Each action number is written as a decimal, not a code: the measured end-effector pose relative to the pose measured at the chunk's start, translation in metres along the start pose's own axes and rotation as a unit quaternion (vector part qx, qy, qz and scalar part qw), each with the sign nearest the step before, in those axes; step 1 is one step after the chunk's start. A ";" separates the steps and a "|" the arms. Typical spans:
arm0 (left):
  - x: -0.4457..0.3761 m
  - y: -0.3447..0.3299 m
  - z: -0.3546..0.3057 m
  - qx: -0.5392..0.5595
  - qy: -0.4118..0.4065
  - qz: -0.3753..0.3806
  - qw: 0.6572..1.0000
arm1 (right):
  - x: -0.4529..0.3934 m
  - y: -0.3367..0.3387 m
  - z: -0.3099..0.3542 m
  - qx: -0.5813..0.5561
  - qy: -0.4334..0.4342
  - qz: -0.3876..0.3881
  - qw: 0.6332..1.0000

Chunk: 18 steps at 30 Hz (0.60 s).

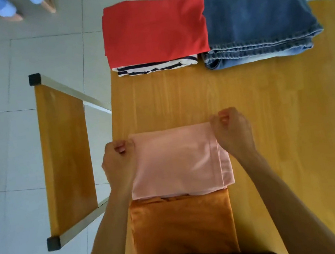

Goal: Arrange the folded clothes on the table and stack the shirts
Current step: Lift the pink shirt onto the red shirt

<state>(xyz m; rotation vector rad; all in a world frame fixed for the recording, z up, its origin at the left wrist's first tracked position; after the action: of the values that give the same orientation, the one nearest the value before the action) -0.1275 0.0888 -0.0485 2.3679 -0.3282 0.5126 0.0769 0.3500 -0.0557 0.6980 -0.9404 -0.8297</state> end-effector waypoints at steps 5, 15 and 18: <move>0.017 -0.005 0.023 -0.054 0.020 0.060 0.997 | 0.045 -0.015 -0.028 0.068 -0.068 0.052 0.994; 0.030 -0.022 0.033 -0.026 0.067 0.172 0.982 | 0.061 -0.027 -0.031 -0.072 -0.088 0.072 0.991; 0.032 -0.019 0.030 -0.009 0.045 0.171 0.984 | 0.068 -0.022 -0.026 -0.103 -0.065 0.043 0.992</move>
<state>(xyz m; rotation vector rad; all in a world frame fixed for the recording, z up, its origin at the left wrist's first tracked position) -0.0838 0.0800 -0.0656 2.2722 -0.7004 0.7693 0.1166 0.2847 -0.0571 0.4260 -0.9786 -0.8891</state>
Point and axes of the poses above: each hand's wrist, its own x-axis away from the middle knuckle, its own y-axis out of the back of the hand, z = x × y, the point moved 8 cm from there along -x, towards the middle knuckle, and after that the axes turned 11 degrees about x, right-handed, at the moved point
